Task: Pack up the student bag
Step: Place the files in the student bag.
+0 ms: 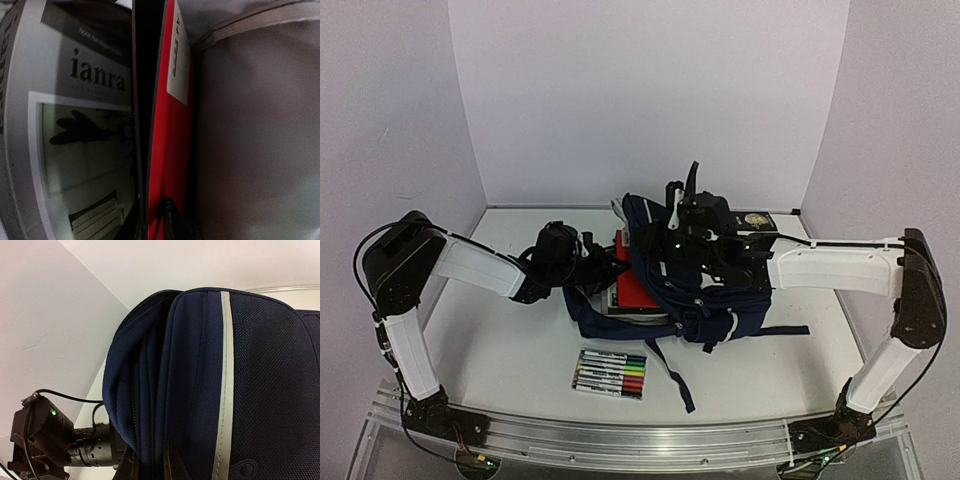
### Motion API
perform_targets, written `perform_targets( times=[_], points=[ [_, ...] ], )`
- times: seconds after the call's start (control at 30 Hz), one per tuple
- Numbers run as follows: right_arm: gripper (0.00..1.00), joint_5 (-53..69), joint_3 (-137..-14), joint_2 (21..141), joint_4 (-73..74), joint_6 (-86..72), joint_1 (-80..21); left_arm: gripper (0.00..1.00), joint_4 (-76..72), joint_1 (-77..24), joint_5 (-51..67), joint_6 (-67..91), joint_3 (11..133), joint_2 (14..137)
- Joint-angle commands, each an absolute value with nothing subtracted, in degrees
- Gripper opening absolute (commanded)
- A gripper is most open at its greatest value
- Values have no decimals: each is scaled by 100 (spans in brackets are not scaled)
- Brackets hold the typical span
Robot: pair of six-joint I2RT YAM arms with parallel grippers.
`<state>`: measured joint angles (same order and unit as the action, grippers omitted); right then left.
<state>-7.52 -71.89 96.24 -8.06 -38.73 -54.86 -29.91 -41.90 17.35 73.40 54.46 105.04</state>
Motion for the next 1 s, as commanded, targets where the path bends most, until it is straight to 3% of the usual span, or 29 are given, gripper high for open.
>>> perform_targets(
  times=[0.0, 0.17, 0.37, 0.43, 0.53, 0.73, 0.87, 0.97],
  points=[
    [0, -854, -7750, 9609, -2218, -3683, -5619, 15, -2567, -4304, 2097, 7082, 5709, 10662],
    [0, -1027, -7799, 9643, -1942, -3594, -5638, 21, -1951, -4302, 2165, 6570, 6018, 10647],
    [1, -1285, -7692, 9482, -1598, -3431, -5638, 42, -1088, -4244, 1945, 5869, 6079, 10146],
    [14, -1375, -7618, 9369, -1491, -3352, -5641, 52, -671, -4184, 1787, 5607, 6087, 9842],
    [41, -1554, -7511, 9200, -1276, -3200, -5642, 65, -4, -4071, 1465, 5297, 6013, 9269],
    [81, -2001, -7511, 8786, -588, -2884, -5642, 75, 930, -3673, 1140, 5046, 5714, 8196],
    [96, -2596, -7656, 8548, -50, -2698, -5630, 77, 1251, -3299, 1306, 5045, 5636, 7712],
    [98, -2937, -7849, 8471, 507, -2603, -5551, 80, 1271, -3179, 1407, 5023, 5655, 7536]
  ],
)
